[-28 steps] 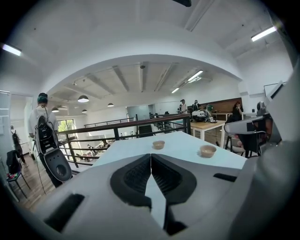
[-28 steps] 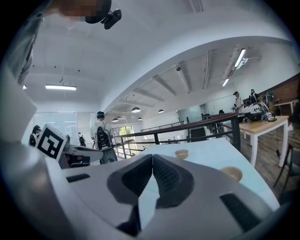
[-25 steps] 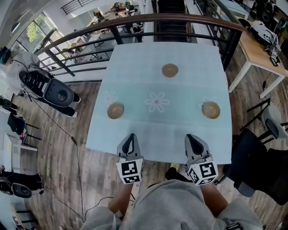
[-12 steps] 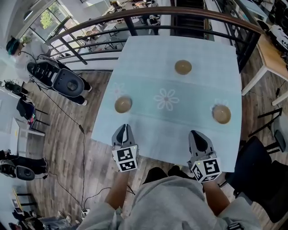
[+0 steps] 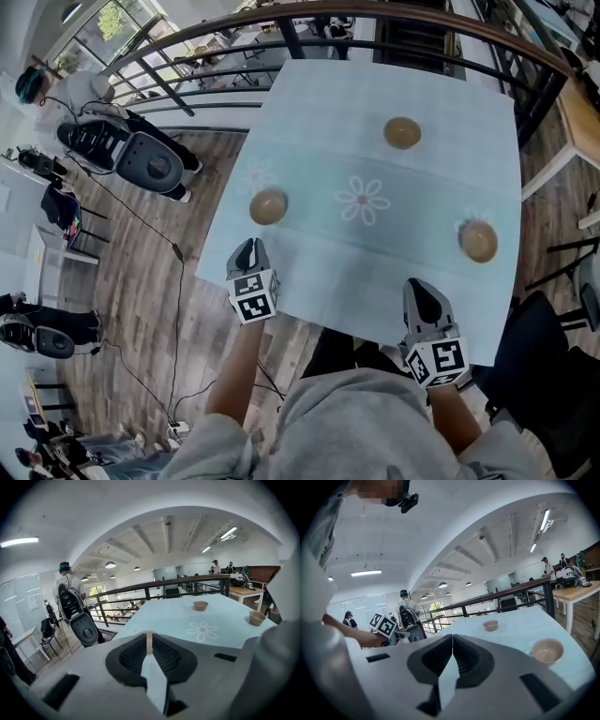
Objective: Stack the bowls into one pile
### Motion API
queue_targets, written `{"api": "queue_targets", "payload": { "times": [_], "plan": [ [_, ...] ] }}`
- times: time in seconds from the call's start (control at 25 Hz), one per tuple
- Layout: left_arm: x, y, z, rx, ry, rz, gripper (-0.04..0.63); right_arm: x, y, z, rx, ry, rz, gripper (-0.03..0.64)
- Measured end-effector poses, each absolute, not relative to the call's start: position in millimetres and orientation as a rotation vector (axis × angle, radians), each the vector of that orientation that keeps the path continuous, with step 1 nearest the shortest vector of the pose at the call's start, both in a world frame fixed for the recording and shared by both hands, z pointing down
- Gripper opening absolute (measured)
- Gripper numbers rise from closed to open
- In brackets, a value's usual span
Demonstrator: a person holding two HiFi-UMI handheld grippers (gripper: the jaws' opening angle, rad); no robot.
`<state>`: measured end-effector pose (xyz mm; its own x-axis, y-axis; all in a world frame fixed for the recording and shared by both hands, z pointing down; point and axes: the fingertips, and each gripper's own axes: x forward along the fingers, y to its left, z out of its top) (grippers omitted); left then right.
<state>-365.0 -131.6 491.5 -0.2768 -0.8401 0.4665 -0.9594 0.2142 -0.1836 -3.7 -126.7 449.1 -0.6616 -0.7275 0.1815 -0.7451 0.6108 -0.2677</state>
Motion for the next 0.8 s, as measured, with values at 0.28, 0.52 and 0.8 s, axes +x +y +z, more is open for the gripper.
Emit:
{"api": "queue_targets", "payload": {
  "times": [0.28, 0.52, 0.8],
  "plan": [
    [-389, -163, 537, 1.722, -2.141, 0.782, 0.068, -4, -134, 470, 1.256, -2.707, 0.531, 0.026],
    [-374, -190, 595, 1.867, -1.938, 0.978, 0.106, -19, -139, 480, 1.217, -2.683, 0.536, 0.026],
    [-378, -208, 618, 1.896, -1.857, 1.133, 0.106, -33, -144, 490, 1.215, -2.652, 0.535, 0.026]
  ]
}}
